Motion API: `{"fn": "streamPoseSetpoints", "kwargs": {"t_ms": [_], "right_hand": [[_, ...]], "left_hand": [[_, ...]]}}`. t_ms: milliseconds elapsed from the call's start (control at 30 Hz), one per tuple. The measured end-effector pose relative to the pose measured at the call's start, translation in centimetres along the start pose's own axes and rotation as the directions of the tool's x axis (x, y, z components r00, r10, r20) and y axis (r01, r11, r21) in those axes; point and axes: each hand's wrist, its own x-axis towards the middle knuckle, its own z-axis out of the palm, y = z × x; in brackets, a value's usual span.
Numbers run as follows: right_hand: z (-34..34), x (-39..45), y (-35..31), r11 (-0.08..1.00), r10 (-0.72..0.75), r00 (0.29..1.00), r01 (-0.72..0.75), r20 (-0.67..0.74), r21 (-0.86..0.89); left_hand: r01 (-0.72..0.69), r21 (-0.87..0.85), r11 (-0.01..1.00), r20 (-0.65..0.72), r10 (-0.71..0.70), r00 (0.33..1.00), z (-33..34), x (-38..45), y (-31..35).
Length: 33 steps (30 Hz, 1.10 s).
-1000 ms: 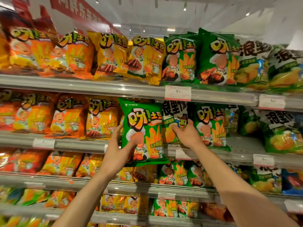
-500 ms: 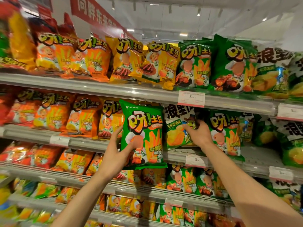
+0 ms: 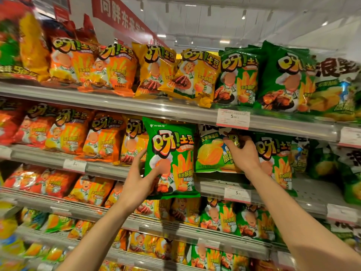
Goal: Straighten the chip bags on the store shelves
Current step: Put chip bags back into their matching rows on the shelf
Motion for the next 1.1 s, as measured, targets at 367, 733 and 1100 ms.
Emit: {"fn": "streamPoseSetpoints", "kwargs": {"t_ms": [367, 733, 1100], "right_hand": [[-3.8, -4.4, 2.7, 1.000, 0.006, 1.000, -0.006, -0.016, -0.023], [-14.0, -8.9, 7.2, 0.996, 0.090, 0.972, -0.087, -0.218, 0.021], [-15.6, -11.4, 9.3, 0.992, 0.127, 0.971, -0.128, -0.202, 0.007]], "left_hand": [[-0.046, 0.028, 0.999, 0.098, 0.043, 0.994, 1.8, 1.4, -0.9], [-0.176, 0.160, 0.971, 0.223, 0.138, 0.965, 10.9, 4.8, 2.2], [-0.123, 0.363, 0.923, 0.345, -0.011, 0.938, 17.2, 9.2, -0.4]]}}
